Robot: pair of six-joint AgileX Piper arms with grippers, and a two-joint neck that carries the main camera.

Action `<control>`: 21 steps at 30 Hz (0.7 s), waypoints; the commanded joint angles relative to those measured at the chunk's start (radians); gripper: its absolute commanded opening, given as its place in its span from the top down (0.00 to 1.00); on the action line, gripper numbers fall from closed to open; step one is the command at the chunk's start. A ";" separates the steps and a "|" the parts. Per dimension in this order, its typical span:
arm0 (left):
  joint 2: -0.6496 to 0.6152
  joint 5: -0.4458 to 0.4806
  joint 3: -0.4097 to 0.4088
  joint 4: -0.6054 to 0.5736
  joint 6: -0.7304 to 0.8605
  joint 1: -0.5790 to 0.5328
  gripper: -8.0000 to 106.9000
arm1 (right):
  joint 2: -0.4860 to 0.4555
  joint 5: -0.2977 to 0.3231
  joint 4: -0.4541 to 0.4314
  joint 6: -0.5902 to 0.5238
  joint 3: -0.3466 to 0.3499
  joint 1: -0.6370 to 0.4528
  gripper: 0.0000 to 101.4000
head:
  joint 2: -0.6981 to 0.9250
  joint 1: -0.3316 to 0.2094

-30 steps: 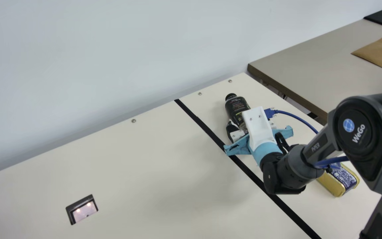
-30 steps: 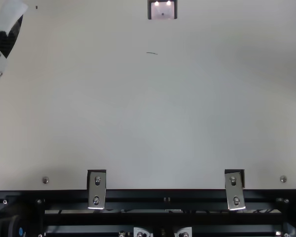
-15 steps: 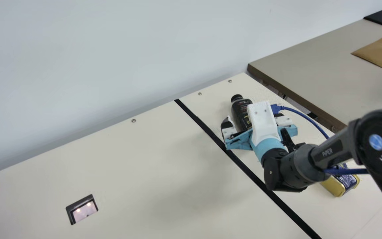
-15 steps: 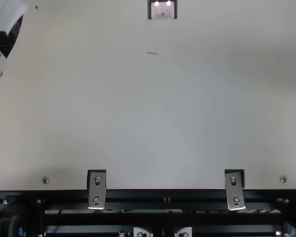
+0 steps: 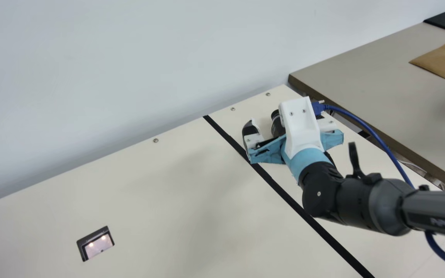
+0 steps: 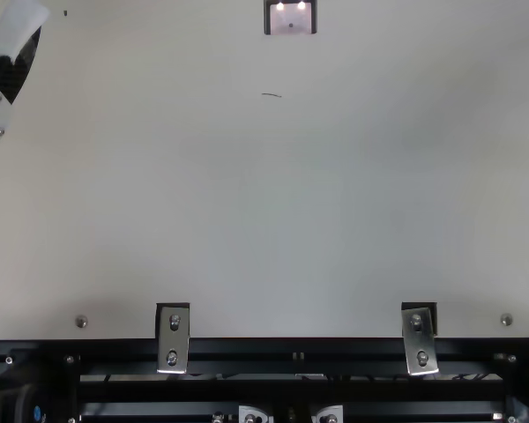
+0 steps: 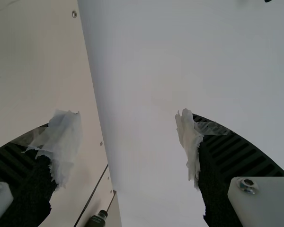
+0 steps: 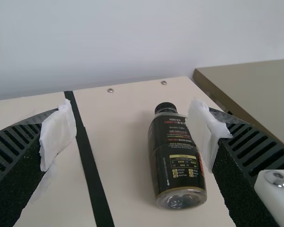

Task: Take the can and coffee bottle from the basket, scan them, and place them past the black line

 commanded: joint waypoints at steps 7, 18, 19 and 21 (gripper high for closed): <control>0.000 0.000 0.000 0.000 0.000 0.000 0.15 | -0.181 0.244 0.234 -0.209 -0.035 0.029 0.00 | -0.012 -0.027; 0.000 0.000 0.000 0.000 0.000 0.000 0.15 | -0.275 0.786 0.625 0.048 -0.158 -0.064 0.00 | -0.012 -0.027; 0.000 0.000 0.000 0.000 0.000 0.000 0.15 | -0.278 0.815 0.622 0.074 -0.159 -0.068 0.00 | -0.012 -0.027; 0.000 0.000 0.000 0.000 0.000 0.000 0.15 | -0.289 0.867 0.603 0.120 -0.157 -0.073 0.00 | -0.012 -0.027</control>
